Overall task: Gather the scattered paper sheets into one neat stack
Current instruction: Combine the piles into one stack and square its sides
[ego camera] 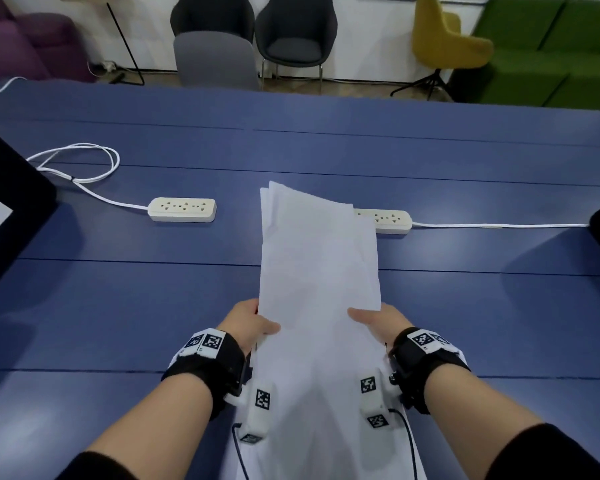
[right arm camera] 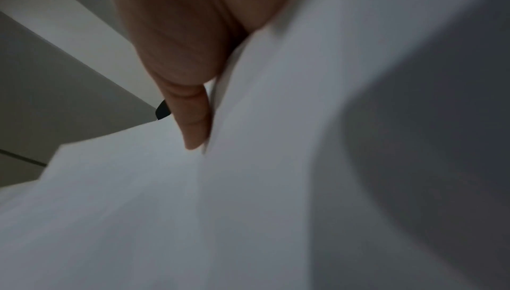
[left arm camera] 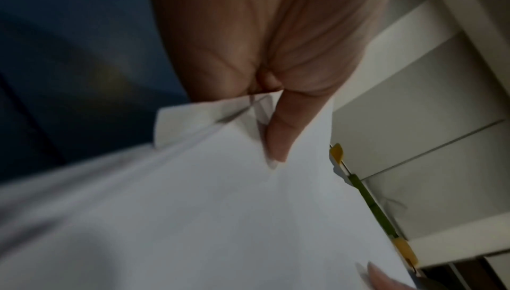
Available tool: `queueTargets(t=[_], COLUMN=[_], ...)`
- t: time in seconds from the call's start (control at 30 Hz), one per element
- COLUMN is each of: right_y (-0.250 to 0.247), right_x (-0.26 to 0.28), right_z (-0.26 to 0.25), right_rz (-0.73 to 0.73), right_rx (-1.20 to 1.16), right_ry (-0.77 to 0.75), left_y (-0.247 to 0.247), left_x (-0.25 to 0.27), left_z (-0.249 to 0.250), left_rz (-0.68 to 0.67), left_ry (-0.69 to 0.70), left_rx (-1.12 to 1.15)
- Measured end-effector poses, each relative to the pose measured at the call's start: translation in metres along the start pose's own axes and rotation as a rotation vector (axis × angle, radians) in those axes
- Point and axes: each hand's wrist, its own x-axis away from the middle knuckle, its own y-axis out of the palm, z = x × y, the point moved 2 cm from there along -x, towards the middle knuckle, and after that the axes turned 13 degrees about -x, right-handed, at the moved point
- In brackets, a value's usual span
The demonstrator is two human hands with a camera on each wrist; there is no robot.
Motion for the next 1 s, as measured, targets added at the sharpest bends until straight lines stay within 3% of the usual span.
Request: queueTargets(t=[0.17,0.33,0.5,0.67,0.87,1.0], right_y=[0.004,0.004,0.022,0.041,0.028,0.020], right_x=[0.000,0.004,0.006,0.002,0.003,0.004], right_z=[0.006,0.010,-0.004,-0.008,-0.002,0.002], right_rz=[0.017,0.017,0.022,0.083,0.234,0.241], right_rx=[-0.029,-0.104,0.289,0.547,0.501,0.458], right_ry=[-0.003,-0.050,-0.152,-0.134,-0.120,-0.081], left_y=[0.006,0.011,0.015,0.018,0.024,0.030], left_x=[-0.001,-0.012,-0.004,-0.006,0.004,0.010], left_z=[0.001,-0.010,0.007,0.009,0.013,0.014], left_rz=[-0.021,0.046,0.098,0.120,0.218,0.267], left_ry=[-0.023,-0.099,-0.116,-0.075,0.066,0.125], left_rx=[-0.046,-0.151,-0.237,-0.250,-0.367,-0.453])
